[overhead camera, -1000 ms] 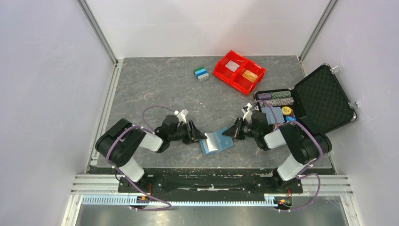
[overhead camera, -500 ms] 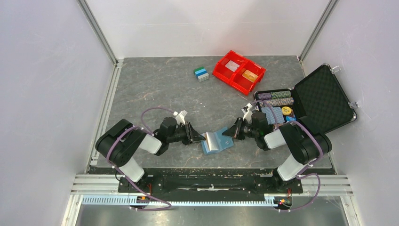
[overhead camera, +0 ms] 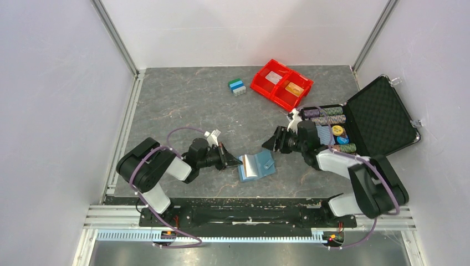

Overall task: Take the credit cards out of the card holder
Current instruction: Open the card holder at the center of the board.

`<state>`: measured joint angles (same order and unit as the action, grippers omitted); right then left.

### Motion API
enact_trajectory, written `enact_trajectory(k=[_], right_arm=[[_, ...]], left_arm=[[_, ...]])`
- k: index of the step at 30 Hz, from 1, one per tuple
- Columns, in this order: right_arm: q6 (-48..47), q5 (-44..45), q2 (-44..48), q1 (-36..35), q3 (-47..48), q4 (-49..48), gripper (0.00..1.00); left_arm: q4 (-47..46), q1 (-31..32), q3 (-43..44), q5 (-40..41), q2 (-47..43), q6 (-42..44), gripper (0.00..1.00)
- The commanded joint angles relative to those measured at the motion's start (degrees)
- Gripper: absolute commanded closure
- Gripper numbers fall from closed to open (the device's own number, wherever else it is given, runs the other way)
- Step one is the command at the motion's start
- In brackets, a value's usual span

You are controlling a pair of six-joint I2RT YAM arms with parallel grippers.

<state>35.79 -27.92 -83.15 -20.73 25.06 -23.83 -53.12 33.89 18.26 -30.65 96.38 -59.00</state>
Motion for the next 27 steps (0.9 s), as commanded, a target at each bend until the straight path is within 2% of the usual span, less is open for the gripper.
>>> enact_trajectory(k=[1,4,8,10,12,15,27], right_arm=[[-10.0,9.6,9.2,-0.6,6.8,15.9,0.37],[-12.1,14.6,13.8,-3.3,9.6,21.8,0.36],[-11.7,18.5,16.6,-9.4,11.4,23.7,0.35],[-11.0,20.6,16.6,-13.2,11.8,23.7,0.30],[-10.1,22.8,15.7,-17.0,11.8,22.5,0.25],[-9.1,25.8,12.9,-21.5,11.8,21.3,0.24],[-6.5,25.9,1.9,-27.5,12.2,15.2,0.26]], left_arm=[[-0.3,0.3,0.2,-0.6,-0.5,-0.3,0.98],[1.3,0.3,0.4,-0.3,-1.3,-0.1,0.98],[4.3,0.3,0.5,0.0,-2.8,0.6,0.98],[5.2,0.4,0.5,0.0,-3.5,1.0,0.98],[5.5,0.3,0.1,-0.1,-3.9,0.9,0.98],[5.5,0.6,-0.2,-0.3,-4.4,0.5,0.98],[5.8,1.2,-1.2,0.1,-6.4,-0.1,0.98]])
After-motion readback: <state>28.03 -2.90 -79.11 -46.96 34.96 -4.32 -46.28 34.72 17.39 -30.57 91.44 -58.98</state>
